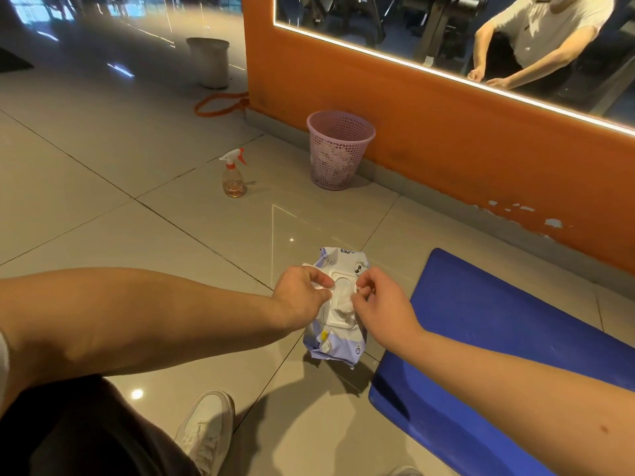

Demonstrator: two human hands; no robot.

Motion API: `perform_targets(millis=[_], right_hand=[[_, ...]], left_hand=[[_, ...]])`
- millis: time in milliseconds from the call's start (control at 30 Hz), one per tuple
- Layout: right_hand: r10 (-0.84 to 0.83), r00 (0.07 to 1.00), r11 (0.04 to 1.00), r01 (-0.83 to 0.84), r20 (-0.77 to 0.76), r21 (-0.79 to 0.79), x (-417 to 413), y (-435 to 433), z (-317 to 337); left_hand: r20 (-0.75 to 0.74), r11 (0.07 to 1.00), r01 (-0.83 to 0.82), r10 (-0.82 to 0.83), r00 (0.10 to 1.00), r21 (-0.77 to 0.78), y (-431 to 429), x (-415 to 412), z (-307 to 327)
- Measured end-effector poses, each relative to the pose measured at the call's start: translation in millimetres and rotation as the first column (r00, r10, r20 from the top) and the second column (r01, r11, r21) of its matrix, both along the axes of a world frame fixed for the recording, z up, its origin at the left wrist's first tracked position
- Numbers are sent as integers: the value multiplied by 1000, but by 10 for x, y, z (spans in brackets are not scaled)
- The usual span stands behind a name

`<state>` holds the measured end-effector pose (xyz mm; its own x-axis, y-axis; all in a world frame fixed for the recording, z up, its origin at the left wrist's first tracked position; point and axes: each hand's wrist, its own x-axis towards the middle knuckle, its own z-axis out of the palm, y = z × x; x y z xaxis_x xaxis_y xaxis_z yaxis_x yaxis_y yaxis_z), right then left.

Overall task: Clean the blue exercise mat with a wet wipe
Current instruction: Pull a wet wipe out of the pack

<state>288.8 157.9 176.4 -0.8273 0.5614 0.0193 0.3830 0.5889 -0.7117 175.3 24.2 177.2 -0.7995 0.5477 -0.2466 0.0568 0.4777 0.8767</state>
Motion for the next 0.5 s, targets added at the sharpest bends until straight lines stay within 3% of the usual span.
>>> perform_targets(millis=[33,100,267,367,500], right_hand=[[96,995,985,-94,-3,142,17,0,4],[220,975,943,-215,9,255,13,-11,7],[186,964,886,-248,191,391,-55,-49,40],[177,969,889,-233,173,393,-59,-40,55],[227,966,926,-253,123,280,-56,11,38]], left_hand=[[4,1000,1,-1,1000,-5,-2,0,1],[12,1000,6,-6,1000,-6,-2,-1,-2],[1,999,34,-34,999,-9,-1,18,-17],[-8,999,36,-36,999,-19,2,16,-24],[-11,999,24,-24,1000,-38,-17,-8,-53]])
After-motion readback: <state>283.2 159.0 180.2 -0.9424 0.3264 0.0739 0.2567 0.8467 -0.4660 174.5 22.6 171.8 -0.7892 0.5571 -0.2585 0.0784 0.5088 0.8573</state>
